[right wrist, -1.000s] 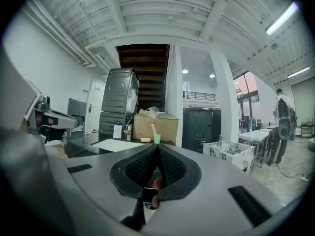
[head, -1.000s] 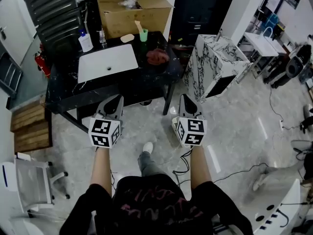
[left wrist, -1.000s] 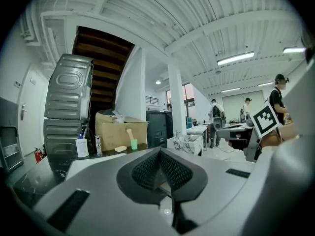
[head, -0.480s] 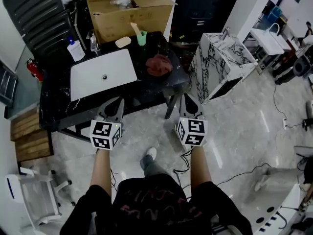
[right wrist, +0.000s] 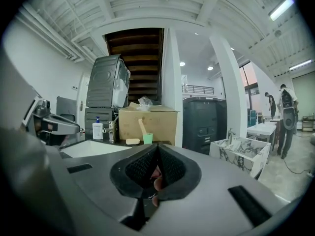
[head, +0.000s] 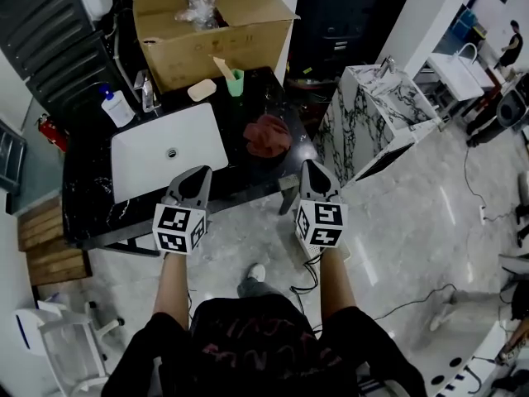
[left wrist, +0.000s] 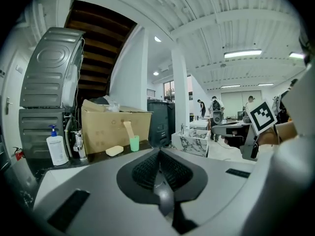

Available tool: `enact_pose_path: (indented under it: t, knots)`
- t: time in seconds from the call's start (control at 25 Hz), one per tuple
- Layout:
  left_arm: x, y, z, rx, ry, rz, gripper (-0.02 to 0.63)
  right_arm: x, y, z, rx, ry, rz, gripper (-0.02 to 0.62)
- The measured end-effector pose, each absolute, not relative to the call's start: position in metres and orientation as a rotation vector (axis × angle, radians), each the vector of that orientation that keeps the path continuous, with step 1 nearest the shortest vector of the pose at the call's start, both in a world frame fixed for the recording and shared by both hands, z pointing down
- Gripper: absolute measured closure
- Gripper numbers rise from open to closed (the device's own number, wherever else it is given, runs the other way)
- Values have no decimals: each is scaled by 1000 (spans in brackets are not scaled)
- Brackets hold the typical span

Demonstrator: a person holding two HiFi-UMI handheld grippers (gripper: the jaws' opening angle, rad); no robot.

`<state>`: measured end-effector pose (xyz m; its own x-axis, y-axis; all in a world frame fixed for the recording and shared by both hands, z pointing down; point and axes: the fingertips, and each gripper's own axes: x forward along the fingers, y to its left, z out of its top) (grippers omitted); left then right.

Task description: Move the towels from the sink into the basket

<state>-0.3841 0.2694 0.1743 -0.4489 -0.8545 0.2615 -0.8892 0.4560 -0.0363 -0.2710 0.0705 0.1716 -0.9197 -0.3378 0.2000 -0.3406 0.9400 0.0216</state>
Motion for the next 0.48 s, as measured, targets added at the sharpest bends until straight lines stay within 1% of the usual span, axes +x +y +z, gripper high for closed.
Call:
enact_pose_path:
  t: [0.48]
  knots:
    - [-420, 237, 162, 1526, -2513, 272, 589, -313, 45, 160, 483, -2917, 27, 580]
